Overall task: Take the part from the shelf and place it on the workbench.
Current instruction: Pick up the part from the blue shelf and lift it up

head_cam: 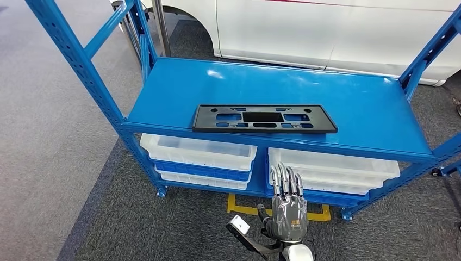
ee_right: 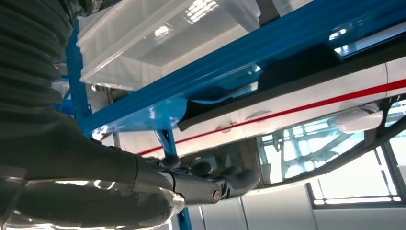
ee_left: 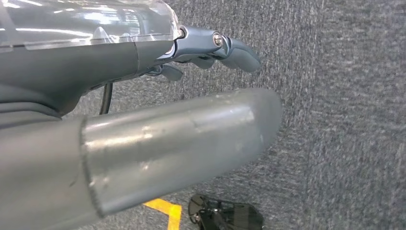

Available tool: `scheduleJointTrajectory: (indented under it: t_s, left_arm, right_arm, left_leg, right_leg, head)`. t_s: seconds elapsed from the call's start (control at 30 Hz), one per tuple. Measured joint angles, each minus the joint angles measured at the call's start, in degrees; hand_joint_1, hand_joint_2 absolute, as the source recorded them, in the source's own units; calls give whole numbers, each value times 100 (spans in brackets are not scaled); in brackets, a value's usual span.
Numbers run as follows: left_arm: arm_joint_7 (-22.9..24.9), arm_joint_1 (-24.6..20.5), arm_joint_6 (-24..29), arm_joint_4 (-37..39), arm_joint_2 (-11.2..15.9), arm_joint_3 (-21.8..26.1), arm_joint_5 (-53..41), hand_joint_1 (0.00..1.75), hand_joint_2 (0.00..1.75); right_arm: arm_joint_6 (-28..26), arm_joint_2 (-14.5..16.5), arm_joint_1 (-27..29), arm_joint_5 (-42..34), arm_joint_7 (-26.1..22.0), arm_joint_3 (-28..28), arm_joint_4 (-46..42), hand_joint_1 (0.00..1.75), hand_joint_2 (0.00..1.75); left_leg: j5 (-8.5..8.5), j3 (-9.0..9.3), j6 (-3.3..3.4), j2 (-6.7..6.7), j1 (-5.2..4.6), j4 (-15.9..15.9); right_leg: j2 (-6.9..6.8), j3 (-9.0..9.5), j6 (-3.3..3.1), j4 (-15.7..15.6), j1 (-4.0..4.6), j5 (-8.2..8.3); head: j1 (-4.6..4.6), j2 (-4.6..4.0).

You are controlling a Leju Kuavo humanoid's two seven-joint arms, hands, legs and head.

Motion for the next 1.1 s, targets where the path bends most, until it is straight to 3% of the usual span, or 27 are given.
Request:
scheduleJointTrajectory:
  t_s: [0.1, 0.17, 0.27, 0.3, 0.33, 0.37, 0.43, 0.47, 0.5, 0.6, 0.67, 0.7, 0.8, 0.83, 0.87, 0.93, 0.97, 1.0, 1.1]
  left_arm:
    - [4, -7, 0, 1, -2, 0, -5, 0, 0]
    - [9, -17, -1, 2, -4, -1, -15, 0, 0]
    - [23, -13, -2, 3, -1, -2, -25, 0, 0]
    - [32, -5, -2, 3, 1, -1, -32, 0, 0]
    - [39, 4, -2, 3, 1, -1, -45, 0, 0]
    - [45, 10, -2, 3, 2, 1, -62, 0, 0]
    - [49, 12, -4, 3, 5, 2, -107, 0, 0]
    - [50, 9, -8, 3, 7, 2, -130, 0, 0]
    - [53, 4, -14, 3, 8, 3, -157, 0, 0]
    - [61, 5, -25, 3, 10, 9, -248, 0, 0]
    - [58, 10, -27, 3, 10, 20, -304, 0, 0]
    - [56, 5, -27, 3, 9, 29, -327, 0, 0]
    - [54, -10, -26, 3, 9, 57, -375, 0, 0]
    - [54, -8, -25, 3, 9, 69, -386, 0, 0]
    - [54, -4, -25, 3, 9, 84, -391, 0, 0]
    - [54, 3, -24, 3, 7, 115, -397, 0, 0]
    - [54, -1, -24, 4, 5, 127, -398, 0, 0]
    - [55, -8, -25, 6, 3, 135, -402, 0, 0]
    - [58, -19, -30, 9, 2, 148, -416, 0, 0]
  right_arm:
    - [-1, 3, -3, -2, -2, -4, 1, 0, 175]
    - [-1, 14, -12, -3, -5, -6, 1, 0, 175]
    - [0, 32, -24, -5, -12, -6, 11, 0, 175]
    - [0, 32, -23, -7, -14, -6, 19, 0, 175]
    - [0, 32, -21, -9, -18, -6, 25, 0, 175]
    - [0, 34, -22, -14, -24, -6, 30, 0, 175]
    - [0, 44, -29, -31, -47, -7, 33, 0, 175]
    - [0, 50, -42, -43, -64, -8, 34, 0, 175]
    - [-1, 57, -59, -60, -85, -12, 36, 0, 175]
    - [-4, 79, -121, -116, -184, -72, 40, 0, 175]
    - [-6, 91, -188, -136, -256, -152, 41, 0, 175]
    - [-7, 94, -226, -142, -281, -192, 41, 0, 175]
    - [-7, 97, -281, -177, -333, -305, 43, 0, 175]
    - [-7, 97, -281, -189, -343, -335, 44, 0, 175]
    - [-7, 97, -283, -196, -347, -360, 45, 0, 175]
    - [-7, 98, -289, -199, -350, -405, 46, 0, 175]
    - [-6, 98, -292, -199, -350, -421, 49, 0, 175]
    - [-6, 99, -296, -199, -351, -432, 52, 0, 175]
    - [-7, 117, -305, -198, -349, -454, 56, 0, 175]
  left_leg:
    - [-41, 17, -89, 16, -2, -15]
    - [-189, -74, -145, 23, 6, 227]
    - [-606, -651, -210, 24, 17, 1296]
    - [-645, -831, -221, 24, 19, 1567]
    - [-564, -922, -225, 25, 19, 1639]
    - [-357, -894, -217, 25, 20, 1463]
    - [139, -614, -172, 31, 13, 721]
    - [274, -472, -139, 33, -2, 382]
    - [308, -392, -104, 35, -19, 195]
    - [236, -333, -2, 25, -29, 51]
    - [221, -240, 63, 19, -3, -14]
    - [211, -191, 94, 19, 6, -38]
    - [129, -97, 138, 18, 3, -46]
    - [91, -52, 135, 13, 2, -46]
    - [48, 6, 127, 8, 2, -46]
    - [-57, 144, 102, 1, 4, -50]
    - [-105, 206, 81, -2, 4, -52]
    - [-149, 241, 50, -3, 3, -53]
    - [-201, 318, -63, 7, -11, -41]
  right_leg:
    - [11, 44, -54, -100, -1, -53]
    - [5, 113, -114, -165, -39, -62]
    - [-13, 195, -181, -189, -42, -120]
    - [-11, 222, -187, -188, -39, -146]
    - [-6, 259, -186, -188, -38, -177]
    - [0, 312, -178, -188, -37, -215]
    - [6, 428, -143, -188, -35, -303]
    - [9, 461, -115, -180, -26, -343]
    - [10, 470, -86, -179, -21, -367]
    - [12, 472, 6, -152, -8, -374]
    - [10, 406, 58, 55, -13, -469]
    - [9, 276, 84, 305, -21, -579]
    - [7, -390, 135, 1307, -41, -908]
    - [7, -539, 140, 1432, -47, -869]
    - [6, -582, 139, 1347, -51, -703]
    - [6, -405, 97, 696, -50, -147]
    - [3, -319, 67, 389, -30, 16]
    - [5, -254, 28, 154, -5, 114]
    - [19, -205, -79, -27, 27, 101]
  head:
    - [-2, 0]
    - [-3, 0]
    - [-6, 0]
    - [-7, 0]
    - [-7, 0]
    - [-7, 0]
    - [-5, 0]
    - [-5, 0]
    - [-4, 0]
    - [-4, 0]
    - [0, 0]
    - [1, 0]
    - [4, 0]
    - [4, 0]
    - [4, 0]
    - [4, 0]
    - [4, 0]
    - [5, 0]
    - [7, 0]
